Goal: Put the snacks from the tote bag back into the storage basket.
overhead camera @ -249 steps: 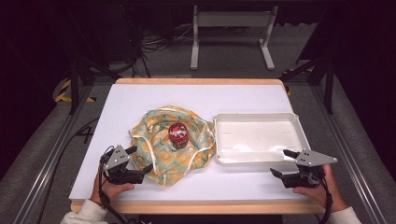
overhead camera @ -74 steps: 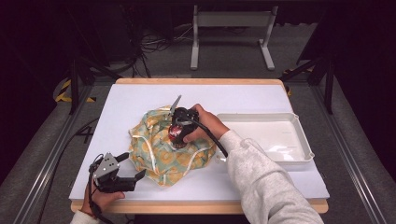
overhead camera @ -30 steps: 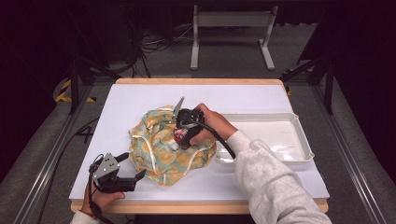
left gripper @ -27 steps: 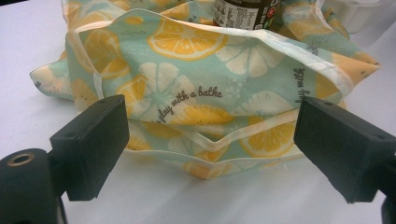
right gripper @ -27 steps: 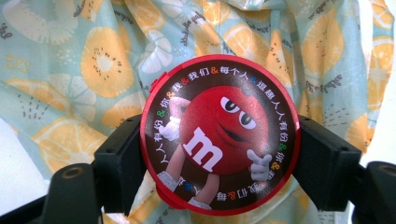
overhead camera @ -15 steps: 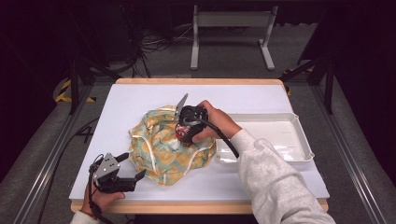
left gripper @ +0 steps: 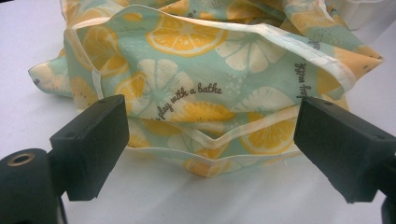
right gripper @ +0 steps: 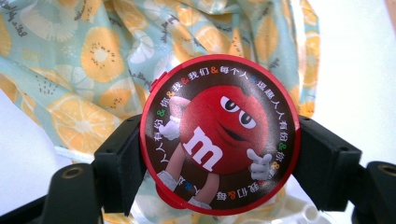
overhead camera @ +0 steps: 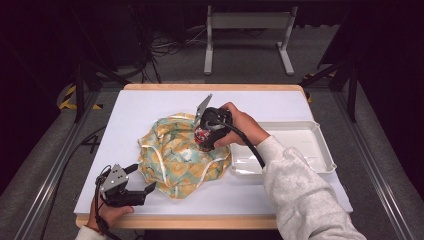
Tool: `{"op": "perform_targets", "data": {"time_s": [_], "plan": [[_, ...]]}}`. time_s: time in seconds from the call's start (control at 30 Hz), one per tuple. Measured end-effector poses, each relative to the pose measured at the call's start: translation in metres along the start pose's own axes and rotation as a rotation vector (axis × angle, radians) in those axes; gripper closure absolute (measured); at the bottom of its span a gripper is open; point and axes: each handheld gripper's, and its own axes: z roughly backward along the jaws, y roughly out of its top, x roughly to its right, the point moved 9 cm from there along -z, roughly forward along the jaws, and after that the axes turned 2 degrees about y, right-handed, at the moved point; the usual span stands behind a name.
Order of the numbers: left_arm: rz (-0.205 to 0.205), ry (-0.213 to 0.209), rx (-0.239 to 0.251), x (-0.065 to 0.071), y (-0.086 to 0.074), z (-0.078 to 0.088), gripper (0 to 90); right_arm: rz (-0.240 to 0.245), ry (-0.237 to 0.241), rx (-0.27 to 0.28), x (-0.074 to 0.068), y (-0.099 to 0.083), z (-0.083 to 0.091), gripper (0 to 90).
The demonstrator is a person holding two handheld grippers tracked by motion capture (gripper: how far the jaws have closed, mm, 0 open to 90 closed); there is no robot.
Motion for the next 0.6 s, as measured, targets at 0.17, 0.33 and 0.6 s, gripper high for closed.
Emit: {"op": "perform_targets", "data": {"time_s": [0.17, 0.33, 0.6], "plan": [[-0.006, 0.0, -0.005, 0.0, 0.0, 0.0, 10.9, -0.002, -0.008, 0.001, 0.002, -0.005, 0.008, 26.1], [-0.005, 0.001, -0.003, 0.0, 0.0, 0.0, 10.9, -0.007, -0.011, 0.011, 0.002, -0.007, 0.017, 26.1], [-0.006, 0.001, -0.005, 0.0, 0.0, 0.0, 10.9, -0.038, -0.038, 0.03, 0.008, -0.01, 0.032, 26.2]]}}
